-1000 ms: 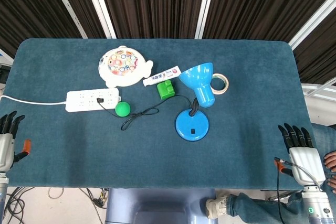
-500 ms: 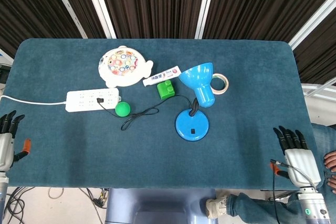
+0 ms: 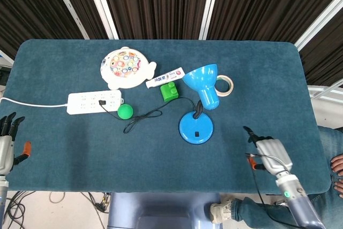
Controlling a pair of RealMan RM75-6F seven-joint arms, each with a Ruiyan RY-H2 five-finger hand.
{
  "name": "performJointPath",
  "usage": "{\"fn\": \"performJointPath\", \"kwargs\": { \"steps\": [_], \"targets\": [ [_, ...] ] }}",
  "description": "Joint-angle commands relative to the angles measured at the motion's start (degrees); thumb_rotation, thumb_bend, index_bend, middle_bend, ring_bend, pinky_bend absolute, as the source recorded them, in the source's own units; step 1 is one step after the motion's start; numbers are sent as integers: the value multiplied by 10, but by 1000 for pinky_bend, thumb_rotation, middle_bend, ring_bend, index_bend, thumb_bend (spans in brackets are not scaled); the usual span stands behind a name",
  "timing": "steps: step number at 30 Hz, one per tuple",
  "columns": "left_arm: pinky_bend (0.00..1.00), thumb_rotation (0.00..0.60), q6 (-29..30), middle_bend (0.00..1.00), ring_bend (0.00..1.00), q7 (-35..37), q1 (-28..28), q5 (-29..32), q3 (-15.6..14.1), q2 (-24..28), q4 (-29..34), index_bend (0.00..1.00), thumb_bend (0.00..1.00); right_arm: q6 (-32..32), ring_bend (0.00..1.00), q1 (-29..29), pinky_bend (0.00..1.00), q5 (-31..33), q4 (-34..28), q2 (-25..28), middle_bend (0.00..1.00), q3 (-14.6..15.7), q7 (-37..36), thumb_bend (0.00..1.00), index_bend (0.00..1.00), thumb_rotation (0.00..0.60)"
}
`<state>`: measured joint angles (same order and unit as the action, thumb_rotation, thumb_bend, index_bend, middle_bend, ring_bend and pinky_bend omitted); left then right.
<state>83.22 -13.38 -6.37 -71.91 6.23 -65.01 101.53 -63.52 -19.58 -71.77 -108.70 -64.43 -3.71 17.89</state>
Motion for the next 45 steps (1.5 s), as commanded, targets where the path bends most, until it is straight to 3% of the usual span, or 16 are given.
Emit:
{"fn": "performJointPath", "kwargs": {
  "steps": [1, 15, 25, 45],
  "targets": [
    [0, 600, 0, 18, 0, 1, 0, 0, 0, 0, -1, 151, 454, 42, 487, -42, 484, 58, -7, -37, 446, -16, 54, 391, 46, 600],
    [0, 600, -5, 18, 0, 3, -1, 2, 0, 1, 1, 151, 454, 67, 494, -124, 664, 219, 8, -143, 462, -24, 179, 391, 46, 600],
    [0, 600, -6, 18, 0, 1, -2, 4, 0, 0, 2, 151, 454, 52, 494, -165, 753, 286, 7, -173, 462, -27, 224, 392, 47, 600],
    [0, 600, -7, 18, 0, -2, -2, 9, 0, 1, 3, 151, 454, 41, 494, -203, 871, 332, 8, -187, 462, -15, 231, 391, 47, 600]
  ]
}}
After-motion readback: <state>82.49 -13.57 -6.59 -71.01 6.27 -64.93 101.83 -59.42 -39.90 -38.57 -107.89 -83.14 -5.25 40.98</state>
